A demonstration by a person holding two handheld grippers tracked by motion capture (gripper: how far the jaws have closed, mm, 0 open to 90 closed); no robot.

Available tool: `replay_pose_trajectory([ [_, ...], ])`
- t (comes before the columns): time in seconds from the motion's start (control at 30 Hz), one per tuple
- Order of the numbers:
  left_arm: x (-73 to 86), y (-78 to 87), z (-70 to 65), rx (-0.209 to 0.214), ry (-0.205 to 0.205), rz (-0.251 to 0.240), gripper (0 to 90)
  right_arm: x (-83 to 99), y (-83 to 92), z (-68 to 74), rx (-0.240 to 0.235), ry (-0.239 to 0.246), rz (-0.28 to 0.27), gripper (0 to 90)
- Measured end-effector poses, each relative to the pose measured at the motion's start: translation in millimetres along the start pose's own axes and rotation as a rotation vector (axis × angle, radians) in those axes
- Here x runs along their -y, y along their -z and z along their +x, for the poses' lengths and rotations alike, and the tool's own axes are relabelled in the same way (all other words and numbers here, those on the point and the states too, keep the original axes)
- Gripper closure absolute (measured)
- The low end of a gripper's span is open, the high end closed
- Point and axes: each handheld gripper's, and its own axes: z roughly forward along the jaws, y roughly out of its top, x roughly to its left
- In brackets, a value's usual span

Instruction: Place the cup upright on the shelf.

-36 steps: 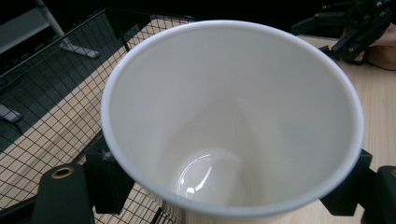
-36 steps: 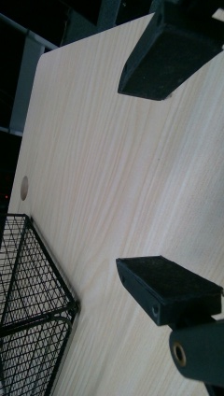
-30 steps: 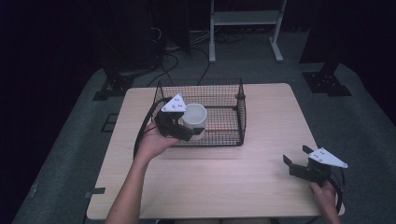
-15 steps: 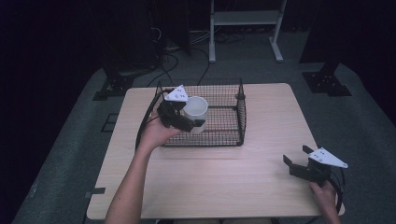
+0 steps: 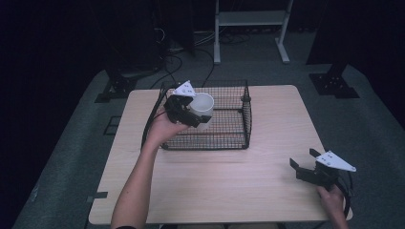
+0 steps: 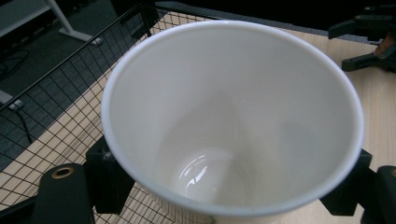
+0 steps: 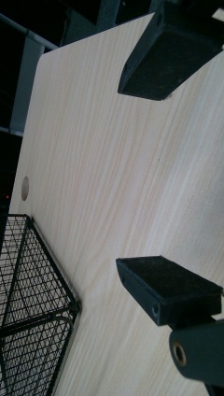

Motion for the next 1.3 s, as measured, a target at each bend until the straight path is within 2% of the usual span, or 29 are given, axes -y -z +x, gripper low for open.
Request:
replay_pose_trajectory([
  [0.27,-4.0,-5.9,6.2,0.003,-0.003,-0.025,20.6,0.0,0.0,-0.1,0.001,0.001,0.000,13.0],
  [0.47,-10.1,-10.6,10.4,0.012,-0.018,-0.011,20.6,0.0,0.0,0.0,0.002,0.001,0.001,13.0],
  [0.73,-15.9,-17.3,20.1,0.011,-0.013,-0.017,20.6,0.0,0.0,-0.2,0.002,-0.002,0.000,13.1],
  [0.9,-16.5,-24.0,27.0,0.016,-0.007,-0.003,20.6,0.0,0.0,-0.1,0.003,-0.003,0.002,13.0],
  [0.97,-15.9,-26.4,29.1,0.028,-0.007,-0.007,20.5,0.0,0.0,-0.2,0.003,-0.003,0.002,13.1],
  [1.3,-9.7,-39.5,38.8,0.030,-0.006,-0.004,20.5,0.0,0.1,-0.6,0.001,-0.008,0.002,13.1],
])
